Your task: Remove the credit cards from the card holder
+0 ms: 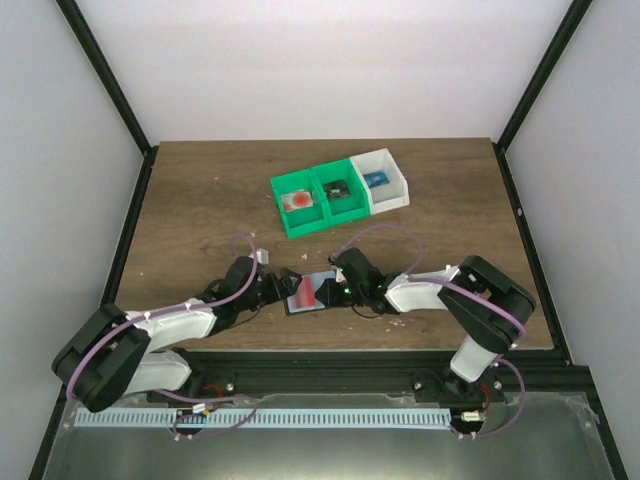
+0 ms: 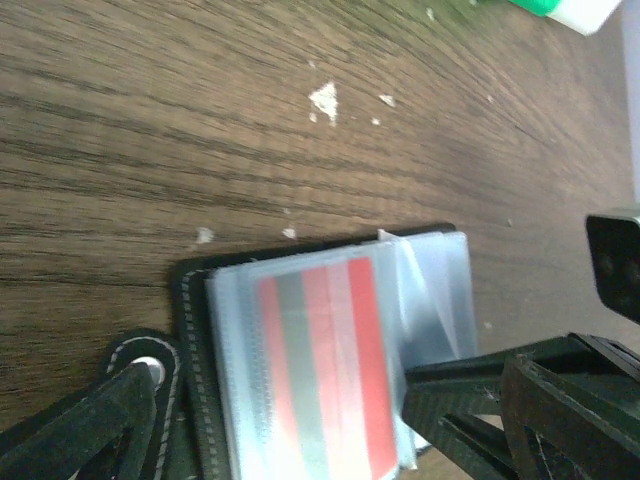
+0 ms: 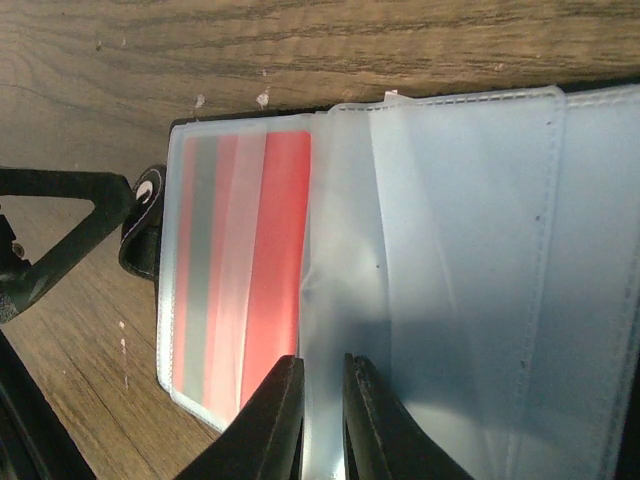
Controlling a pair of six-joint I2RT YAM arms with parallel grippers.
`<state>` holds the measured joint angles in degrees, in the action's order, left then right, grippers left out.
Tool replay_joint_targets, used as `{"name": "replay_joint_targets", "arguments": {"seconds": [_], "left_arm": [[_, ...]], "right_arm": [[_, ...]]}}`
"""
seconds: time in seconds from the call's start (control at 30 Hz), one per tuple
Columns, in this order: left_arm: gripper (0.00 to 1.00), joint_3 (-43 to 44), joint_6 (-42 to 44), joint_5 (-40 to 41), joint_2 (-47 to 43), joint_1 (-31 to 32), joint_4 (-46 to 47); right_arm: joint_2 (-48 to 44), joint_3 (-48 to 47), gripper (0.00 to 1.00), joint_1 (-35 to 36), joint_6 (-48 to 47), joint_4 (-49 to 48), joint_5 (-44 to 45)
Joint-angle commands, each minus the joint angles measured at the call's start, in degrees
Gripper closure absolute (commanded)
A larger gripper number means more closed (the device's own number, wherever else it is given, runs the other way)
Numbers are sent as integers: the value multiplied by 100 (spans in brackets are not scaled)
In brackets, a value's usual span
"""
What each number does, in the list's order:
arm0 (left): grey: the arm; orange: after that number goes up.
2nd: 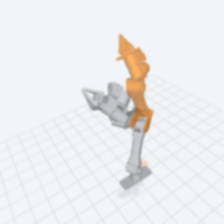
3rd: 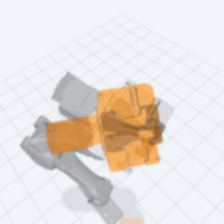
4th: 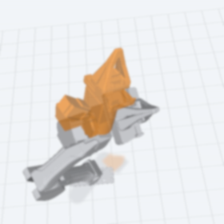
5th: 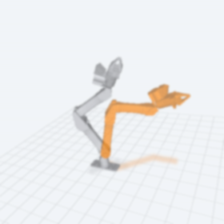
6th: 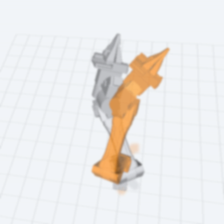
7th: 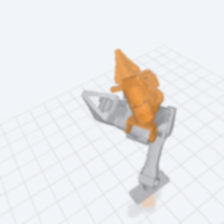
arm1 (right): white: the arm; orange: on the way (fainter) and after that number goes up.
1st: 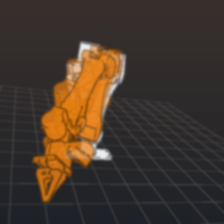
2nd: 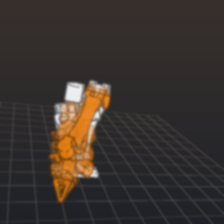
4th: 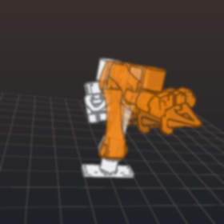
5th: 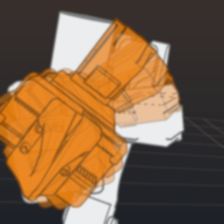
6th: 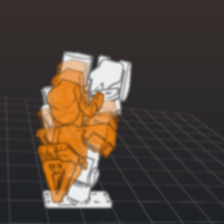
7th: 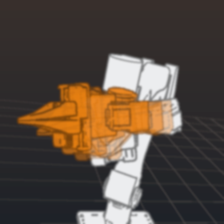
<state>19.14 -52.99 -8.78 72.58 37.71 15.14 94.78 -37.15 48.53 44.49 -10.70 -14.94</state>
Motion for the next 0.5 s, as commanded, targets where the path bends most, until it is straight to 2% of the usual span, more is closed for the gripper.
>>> {"name": "replay_joint_targets", "arguments": {"seconds": [0.0,0.3,0.47], "left_arm": [[4,-94,75,434,-53,-9,-553],[4,-29,87,113,42,-7,-319],[4,476,215,301,-141,-1,-1254]], "right_arm": [[168,188,86,77,-18,333,151],[155,152,86,89,-28,328,114],[172,154,86,88,-21,274,41]]}}
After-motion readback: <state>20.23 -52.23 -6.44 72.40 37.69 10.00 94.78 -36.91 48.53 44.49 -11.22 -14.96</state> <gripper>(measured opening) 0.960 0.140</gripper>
